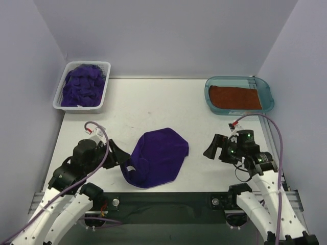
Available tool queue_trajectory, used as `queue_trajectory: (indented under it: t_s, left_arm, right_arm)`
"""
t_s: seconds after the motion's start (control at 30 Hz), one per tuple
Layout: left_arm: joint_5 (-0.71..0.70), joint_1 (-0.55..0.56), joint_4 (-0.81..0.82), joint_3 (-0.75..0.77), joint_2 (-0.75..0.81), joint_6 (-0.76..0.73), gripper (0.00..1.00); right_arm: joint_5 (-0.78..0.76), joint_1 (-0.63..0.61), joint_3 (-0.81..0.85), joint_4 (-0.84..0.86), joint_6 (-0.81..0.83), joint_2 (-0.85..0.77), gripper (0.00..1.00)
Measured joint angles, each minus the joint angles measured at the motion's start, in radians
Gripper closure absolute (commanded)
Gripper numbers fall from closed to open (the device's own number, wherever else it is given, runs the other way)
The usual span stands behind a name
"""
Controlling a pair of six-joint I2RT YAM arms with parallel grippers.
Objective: Fold and stack the towels
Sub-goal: Move the towel to the center of the board, then flatten out the crumpled towel
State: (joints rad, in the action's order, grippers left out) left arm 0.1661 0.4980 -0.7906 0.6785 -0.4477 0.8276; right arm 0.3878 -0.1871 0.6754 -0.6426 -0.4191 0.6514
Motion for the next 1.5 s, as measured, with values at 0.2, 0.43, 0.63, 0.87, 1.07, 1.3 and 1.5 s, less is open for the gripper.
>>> queue_trajectory:
  t_s: [0.2,0.43,0.63,0.87,1.07,1.3,1.5]
  left_arm:
    - [-0.185,0.0,-0.103,0.14,-0.319,-0.039,0.05]
    - [-0.38,0.0,-0.133,0.318,-0.394,-0.147,0.08]
    - [-0.303,0.008,-0.093,0.267,-0.46,-0.177,0.09]
    - [-0.263,0.159,0.013,0.175,-0.706,-0.159,0.11]
    - [-0.271,0.201,0.119,0.175,-0.859,-0.145,0.2]
    - [-0.28,0.201,0.197,0.172,-1.036,-0.136,0.29]
    - [-0.306,0.197,0.236,0.17,-1.079,-0.137,0.33]
  right_arm:
    - [-0.037,-0.131,-0.007,0.109,-0.014,0.251,0.29]
    - [-0.108,-0.279,0.013,0.273,-0.03,0.525,0.34]
    - [-0.143,-0.327,0.093,0.412,-0.049,0.742,0.35]
    - [-0.156,-0.343,0.143,0.509,-0.08,0.894,0.5]
    - [-0.169,-0.345,0.144,0.526,-0.085,0.916,0.9]
    - [-0.267,-0.339,0.143,0.431,-0.047,0.755,1.0]
    - [-0.378,-0.251,0.148,0.25,0.0,0.438,1.0]
